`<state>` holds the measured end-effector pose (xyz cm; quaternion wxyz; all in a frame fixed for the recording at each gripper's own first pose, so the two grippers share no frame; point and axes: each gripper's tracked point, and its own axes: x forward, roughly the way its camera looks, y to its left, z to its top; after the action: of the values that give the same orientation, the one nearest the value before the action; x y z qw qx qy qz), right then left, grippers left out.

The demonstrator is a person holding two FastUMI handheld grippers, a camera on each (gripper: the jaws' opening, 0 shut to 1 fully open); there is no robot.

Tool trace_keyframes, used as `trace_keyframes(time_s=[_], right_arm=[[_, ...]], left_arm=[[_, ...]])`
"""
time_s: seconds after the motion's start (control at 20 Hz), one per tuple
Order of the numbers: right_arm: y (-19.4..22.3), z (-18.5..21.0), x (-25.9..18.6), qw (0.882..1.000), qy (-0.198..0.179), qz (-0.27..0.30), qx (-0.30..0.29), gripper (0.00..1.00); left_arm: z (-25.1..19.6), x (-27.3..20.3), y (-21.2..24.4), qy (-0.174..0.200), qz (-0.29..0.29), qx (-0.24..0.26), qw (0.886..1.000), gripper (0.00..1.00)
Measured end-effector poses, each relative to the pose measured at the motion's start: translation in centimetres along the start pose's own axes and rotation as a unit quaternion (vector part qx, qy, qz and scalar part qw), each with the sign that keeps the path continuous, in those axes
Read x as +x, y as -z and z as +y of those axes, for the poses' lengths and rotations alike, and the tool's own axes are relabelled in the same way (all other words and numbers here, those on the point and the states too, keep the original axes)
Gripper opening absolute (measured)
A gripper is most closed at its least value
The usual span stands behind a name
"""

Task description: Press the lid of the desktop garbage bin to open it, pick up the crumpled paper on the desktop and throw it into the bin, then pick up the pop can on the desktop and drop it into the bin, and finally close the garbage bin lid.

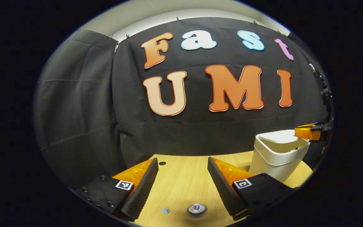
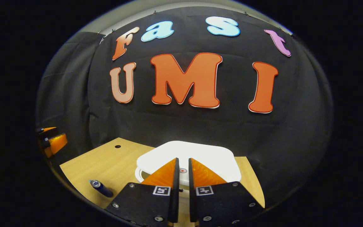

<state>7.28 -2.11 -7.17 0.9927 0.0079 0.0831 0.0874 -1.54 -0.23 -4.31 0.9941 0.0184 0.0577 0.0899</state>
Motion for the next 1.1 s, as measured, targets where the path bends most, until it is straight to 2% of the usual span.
trace_keyframes(time_s=[0.1,0.15,0.2,0.25,0.3,0.35,0.45,0.65,0.8,1.1], right_arm=[[-0.5,0.9,-0.3,1.0,0.001,-0.008,-0.001,0.26],[-0.9,1.3,-0.3,1.0,0.005,-0.013,-0.001,0.37],[-1.3,1.9,-0.5,1.0,0.006,-0.018,0.002,0.42],[-1.6,2.6,-0.6,1.0,0.004,-0.022,0.007,0.54],[-1.9,3.1,-0.7,1.0,0.005,-0.026,0.008,0.59],[-2.1,3.5,-0.7,1.0,0.008,-0.028,0.008,0.71],[-2.4,4.3,-1.0,0.999,0.014,-0.031,0.012,0.83],[-4.0,6.4,-1.8,0.999,0.007,-0.045,0.023,0.93],[-3.9,8.3,-2.1,0.999,-0.004,-0.044,0.02,0.96],[0.2,13.3,-1.4,0.999,-0.045,0.013,0.019,0.97]], left_arm=[[0.3,0.2,-0.5,0.01,-0.012,0.002,1.0,1.0],[0.6,0.7,-1.0,0.014,-0.018,0.007,1.0,1.0],[1.0,1.2,-1.3,0.018,-0.022,0.011,1.0,1.0],[1.3,1.7,-1.6,0.022,-0.025,0.012,0.999,1.0],[1.6,2.0,-1.9,0.027,-0.03,0.011,0.999,1.0],[1.7,2.2,-2.0,0.032,-0.035,0.011,0.999,1.0],[2.2,2.5,-2.3,0.042,-0.042,0.009,0.998,0.99],[3.2,3.5,-2.0,0.055,-0.043,0.004,0.998,0.99],[3.7,4.2,-1.0,0.065,-0.03,-0.008,0.997,0.99],[4.6,5.1,2.7,0.083,0.016,-0.012,0.996,1.0]])
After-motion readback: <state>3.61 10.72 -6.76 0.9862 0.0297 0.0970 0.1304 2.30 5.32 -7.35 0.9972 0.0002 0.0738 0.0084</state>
